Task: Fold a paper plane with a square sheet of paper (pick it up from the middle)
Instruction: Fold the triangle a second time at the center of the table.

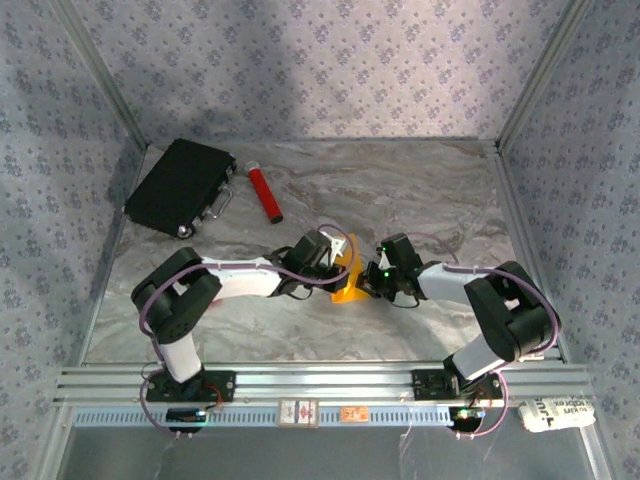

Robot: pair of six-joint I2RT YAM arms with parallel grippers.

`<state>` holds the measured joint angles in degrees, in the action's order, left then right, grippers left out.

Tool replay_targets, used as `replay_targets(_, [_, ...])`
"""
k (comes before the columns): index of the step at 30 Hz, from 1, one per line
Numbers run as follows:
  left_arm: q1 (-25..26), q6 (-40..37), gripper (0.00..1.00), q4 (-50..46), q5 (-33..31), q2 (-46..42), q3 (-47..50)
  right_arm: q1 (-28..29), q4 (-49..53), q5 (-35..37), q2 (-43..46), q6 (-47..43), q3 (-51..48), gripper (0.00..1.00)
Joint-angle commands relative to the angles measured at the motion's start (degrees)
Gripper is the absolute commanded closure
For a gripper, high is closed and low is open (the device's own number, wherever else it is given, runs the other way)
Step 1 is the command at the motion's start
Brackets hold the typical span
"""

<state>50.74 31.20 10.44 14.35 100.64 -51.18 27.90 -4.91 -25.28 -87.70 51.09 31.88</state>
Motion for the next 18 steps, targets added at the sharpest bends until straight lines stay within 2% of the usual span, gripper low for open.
replay_targets(1, [-1.2,-2.3,1.0,-0.6,-1.1,0.4,0.3,0.0,5.9,2.9,-1.2,-1.6,-0.2,1.0])
replay_targets(18, [-2.7,-5.5,0.97,-3.8,-4.4,2.8,-1.3,-0.1,7.0,2.6,-0.8,-2.5,0.7,1.0])
